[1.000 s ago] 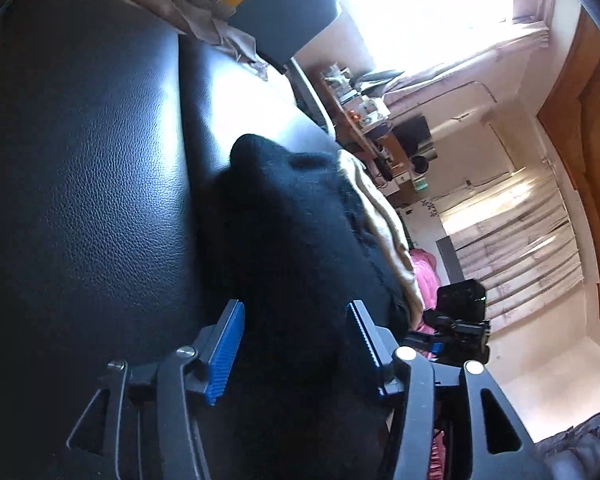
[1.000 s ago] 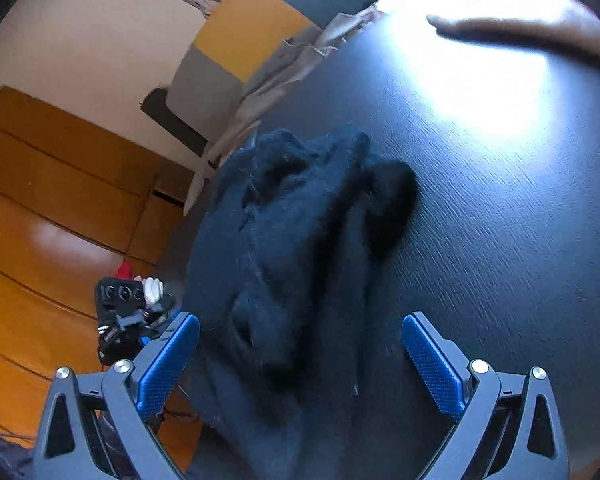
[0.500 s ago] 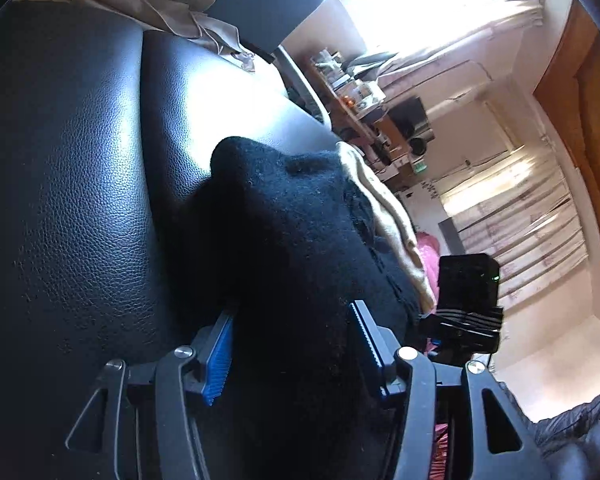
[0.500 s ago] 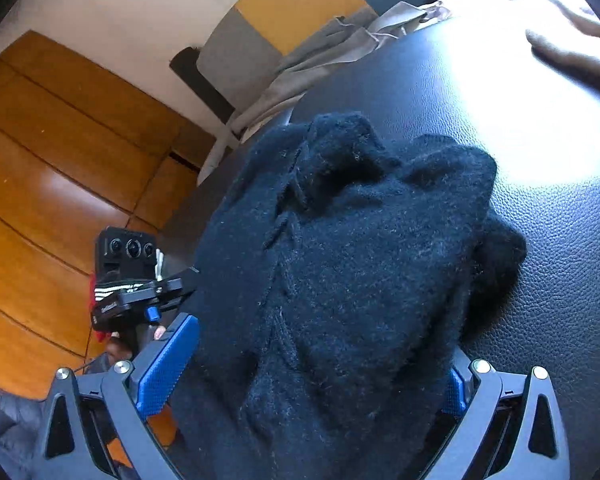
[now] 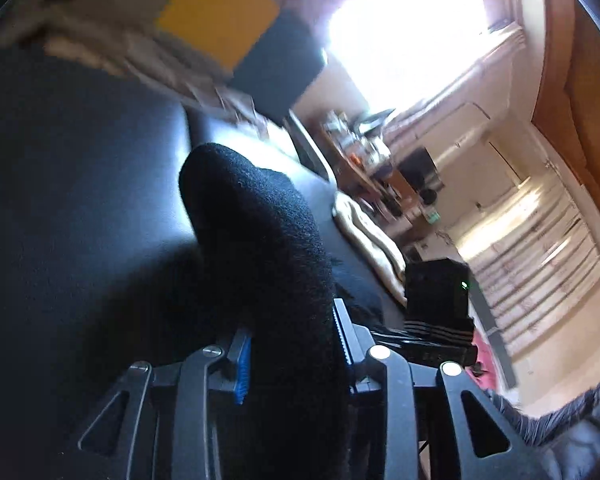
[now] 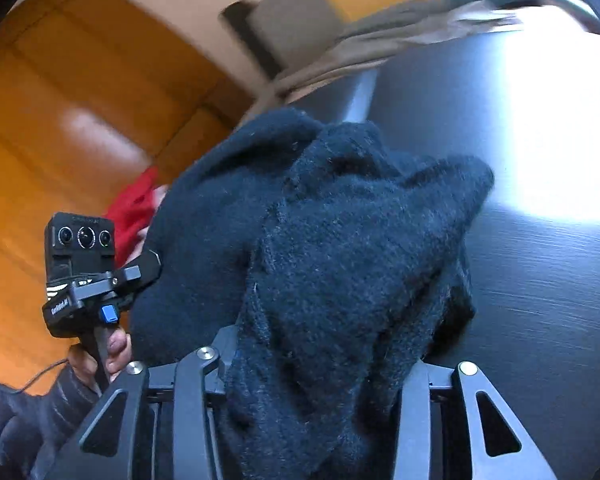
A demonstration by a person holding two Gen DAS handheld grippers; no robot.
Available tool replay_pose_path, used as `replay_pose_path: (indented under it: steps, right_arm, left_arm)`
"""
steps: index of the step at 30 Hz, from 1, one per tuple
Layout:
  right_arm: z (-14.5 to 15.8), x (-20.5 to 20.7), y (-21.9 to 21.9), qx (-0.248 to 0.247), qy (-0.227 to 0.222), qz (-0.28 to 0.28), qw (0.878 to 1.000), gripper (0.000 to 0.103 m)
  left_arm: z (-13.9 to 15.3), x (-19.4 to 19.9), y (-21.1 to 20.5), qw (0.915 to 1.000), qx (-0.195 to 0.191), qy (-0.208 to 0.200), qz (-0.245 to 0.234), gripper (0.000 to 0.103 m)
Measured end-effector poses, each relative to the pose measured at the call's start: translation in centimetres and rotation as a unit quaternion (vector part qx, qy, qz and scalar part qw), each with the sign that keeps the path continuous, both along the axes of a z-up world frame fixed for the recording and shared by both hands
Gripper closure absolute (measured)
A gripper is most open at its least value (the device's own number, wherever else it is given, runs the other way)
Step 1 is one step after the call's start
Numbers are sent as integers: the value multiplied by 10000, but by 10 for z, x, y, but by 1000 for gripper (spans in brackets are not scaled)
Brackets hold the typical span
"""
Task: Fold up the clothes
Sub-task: 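Lift the sweater bundle with both grippers and carry it toward the chair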
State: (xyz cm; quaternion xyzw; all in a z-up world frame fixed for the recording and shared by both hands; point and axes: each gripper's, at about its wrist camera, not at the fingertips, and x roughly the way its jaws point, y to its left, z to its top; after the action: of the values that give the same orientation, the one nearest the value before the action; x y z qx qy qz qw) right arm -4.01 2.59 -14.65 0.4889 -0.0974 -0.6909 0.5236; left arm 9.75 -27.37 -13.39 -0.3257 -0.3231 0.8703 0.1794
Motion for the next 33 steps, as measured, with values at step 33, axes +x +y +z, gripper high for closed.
replay_pose_path:
  steps: [33]
  right_arm:
    - [123,74,-553,-163,1324,3303,9344,23]
  left_arm:
    - [92,236,-380,8661,-890,-161,4916,68]
